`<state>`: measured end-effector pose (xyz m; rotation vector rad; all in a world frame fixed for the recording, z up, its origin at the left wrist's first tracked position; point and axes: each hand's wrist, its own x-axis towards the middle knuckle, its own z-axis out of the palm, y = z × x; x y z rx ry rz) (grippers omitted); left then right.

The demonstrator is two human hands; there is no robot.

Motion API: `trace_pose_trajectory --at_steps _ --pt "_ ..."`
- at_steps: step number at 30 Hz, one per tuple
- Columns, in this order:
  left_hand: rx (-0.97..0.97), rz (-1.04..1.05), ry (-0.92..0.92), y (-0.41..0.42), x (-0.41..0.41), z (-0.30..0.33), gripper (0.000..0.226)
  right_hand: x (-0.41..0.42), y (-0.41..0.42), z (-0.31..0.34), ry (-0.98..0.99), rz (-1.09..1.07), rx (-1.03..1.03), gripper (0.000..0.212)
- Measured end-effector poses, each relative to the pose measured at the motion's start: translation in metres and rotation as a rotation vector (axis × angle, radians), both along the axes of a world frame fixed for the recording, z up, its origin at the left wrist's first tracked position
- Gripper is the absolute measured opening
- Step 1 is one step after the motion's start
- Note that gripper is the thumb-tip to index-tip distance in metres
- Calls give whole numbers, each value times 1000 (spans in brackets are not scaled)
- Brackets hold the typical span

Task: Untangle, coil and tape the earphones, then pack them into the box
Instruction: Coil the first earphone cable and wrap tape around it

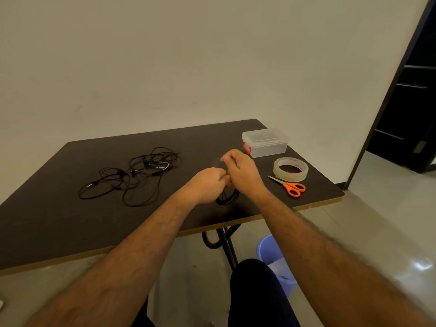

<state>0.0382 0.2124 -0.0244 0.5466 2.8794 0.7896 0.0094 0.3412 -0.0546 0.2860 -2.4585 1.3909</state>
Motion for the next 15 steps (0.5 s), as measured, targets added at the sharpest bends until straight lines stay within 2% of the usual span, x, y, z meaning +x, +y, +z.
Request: trace_pose_trajectory --at_steps 4,11,15 --pt "275 -8 -85 -7 8 5 33 4 -3 14 10 -7 -36 20" --pt "476 33 -41 -10 27 6 36 17 -10 30 8 -63 29 19" --pt "787 46 -121 -12 42 4 37 30 -17 44 64 -117 78 21"
